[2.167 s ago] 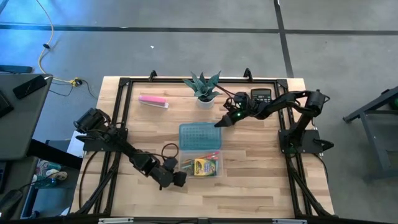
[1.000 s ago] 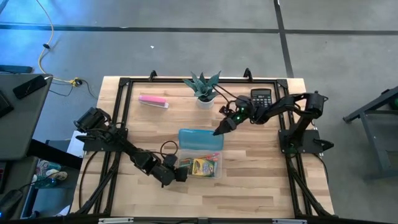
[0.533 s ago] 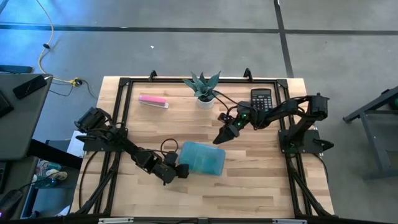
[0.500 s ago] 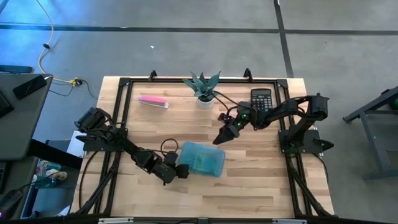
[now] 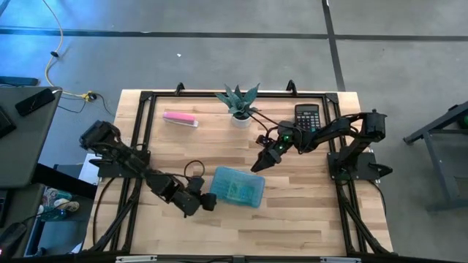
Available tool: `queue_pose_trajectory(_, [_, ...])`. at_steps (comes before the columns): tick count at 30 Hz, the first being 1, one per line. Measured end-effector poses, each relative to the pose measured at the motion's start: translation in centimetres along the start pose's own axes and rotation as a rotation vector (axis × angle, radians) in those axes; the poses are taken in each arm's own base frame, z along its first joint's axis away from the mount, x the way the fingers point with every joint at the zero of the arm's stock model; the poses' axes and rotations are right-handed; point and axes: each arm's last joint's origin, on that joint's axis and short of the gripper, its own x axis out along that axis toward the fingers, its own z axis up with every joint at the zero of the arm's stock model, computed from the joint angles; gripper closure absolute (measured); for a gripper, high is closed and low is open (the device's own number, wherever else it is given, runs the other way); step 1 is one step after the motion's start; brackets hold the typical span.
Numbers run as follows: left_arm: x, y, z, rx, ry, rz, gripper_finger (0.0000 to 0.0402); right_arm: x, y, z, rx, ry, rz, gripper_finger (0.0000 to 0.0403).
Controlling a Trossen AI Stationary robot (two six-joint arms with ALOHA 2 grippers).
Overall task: Pack school essentials
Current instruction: Close the blue supply box
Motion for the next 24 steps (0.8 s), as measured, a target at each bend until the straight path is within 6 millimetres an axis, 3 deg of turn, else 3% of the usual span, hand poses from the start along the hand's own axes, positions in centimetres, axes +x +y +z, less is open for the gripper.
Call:
queue_pose_trajectory(6, [-3.2,-1.0,1.1,0.073,-0.109,-0.051,0.0218,0.7,0.5,-0.1,-0.061,0.008,0.016,0.0159])
queue_pose_trajectory(10, [-4.2,-1.8,2.9,0.162,-0.201,-0.084,0.0218,1.9,1.2,0.2,-0.104,0.021,0.009,0.018])
queue_pose_trajectory(17, [-3.8,-3.0,6.1,0.323,-0.174,-0.085,0.0221,4.0,2.1,1.3,-0.158,0.104,-0.07,0.0273])
queue_pose_trajectory(24, [-3.6,-3.7,7.6,0.497,-0.08,-0.085,0.0266,5.4,2.5,1.2,-0.146,0.071,-0.214,0.0376])
